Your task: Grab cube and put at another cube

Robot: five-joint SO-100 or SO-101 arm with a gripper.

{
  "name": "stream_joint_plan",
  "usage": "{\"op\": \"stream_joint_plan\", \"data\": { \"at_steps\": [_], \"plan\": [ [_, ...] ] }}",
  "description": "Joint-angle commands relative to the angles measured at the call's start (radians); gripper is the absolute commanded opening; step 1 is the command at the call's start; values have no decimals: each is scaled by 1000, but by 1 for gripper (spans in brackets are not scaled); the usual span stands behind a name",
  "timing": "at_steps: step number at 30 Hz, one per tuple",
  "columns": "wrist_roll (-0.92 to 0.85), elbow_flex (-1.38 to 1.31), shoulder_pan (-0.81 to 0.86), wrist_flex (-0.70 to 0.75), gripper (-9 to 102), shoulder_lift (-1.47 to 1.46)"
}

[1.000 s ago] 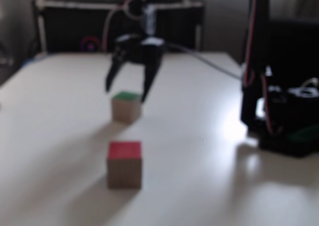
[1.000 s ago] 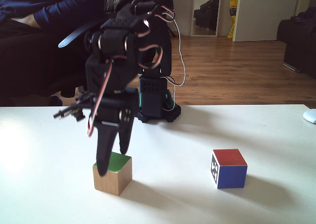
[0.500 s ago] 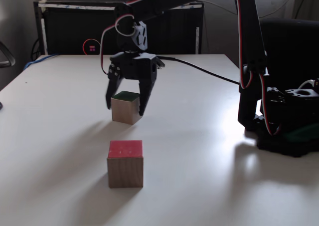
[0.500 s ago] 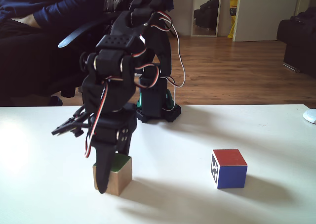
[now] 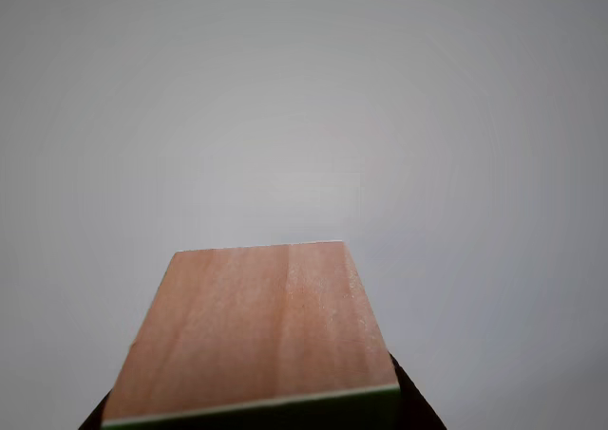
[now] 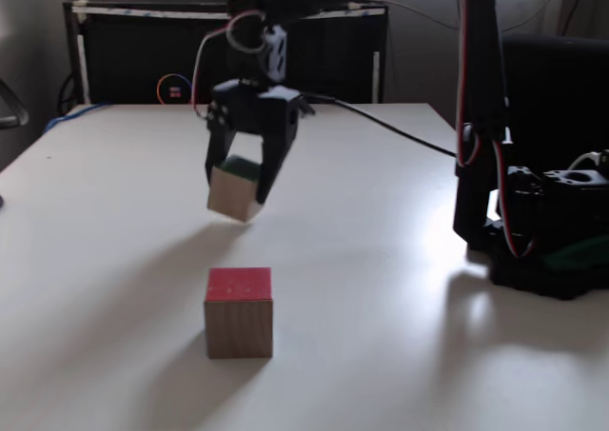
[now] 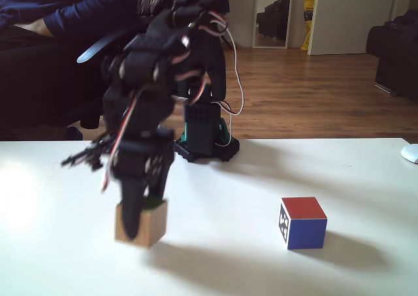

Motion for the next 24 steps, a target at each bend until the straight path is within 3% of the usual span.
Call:
{"op": "stream_joint_plan", "data": {
  "at_steps": [1,10,18,24],
  "plan": [
    [11,58,-51,-6,15,193],
    [83,253,-331,49,16,526],
    [195,235,-591,121,16,541],
    [256,172,-692,141,16,492]
  ]
}}
